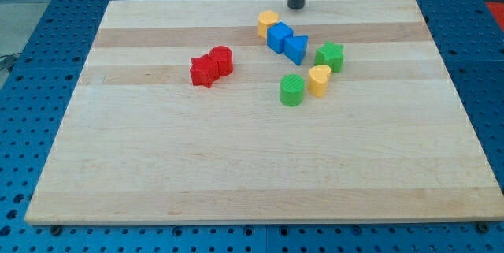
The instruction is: Slide the yellow hexagon to the bottom right side of the red circle
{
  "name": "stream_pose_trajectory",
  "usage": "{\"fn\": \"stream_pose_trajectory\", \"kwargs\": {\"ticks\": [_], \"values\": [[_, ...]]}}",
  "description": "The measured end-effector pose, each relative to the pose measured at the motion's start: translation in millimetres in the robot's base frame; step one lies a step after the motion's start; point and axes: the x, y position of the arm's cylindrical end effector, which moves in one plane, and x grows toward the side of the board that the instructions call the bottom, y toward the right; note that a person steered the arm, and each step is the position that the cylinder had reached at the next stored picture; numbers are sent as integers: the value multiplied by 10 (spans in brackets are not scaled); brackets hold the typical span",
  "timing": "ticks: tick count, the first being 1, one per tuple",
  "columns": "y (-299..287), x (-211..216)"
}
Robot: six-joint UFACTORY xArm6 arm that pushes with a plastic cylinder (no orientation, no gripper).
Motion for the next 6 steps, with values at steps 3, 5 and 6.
{"fn": "stream_pose_trajectory", "kwargs": {"ticks": [3,5,6], "values": [[-335,235],[-705,568],[-943,948]]}}
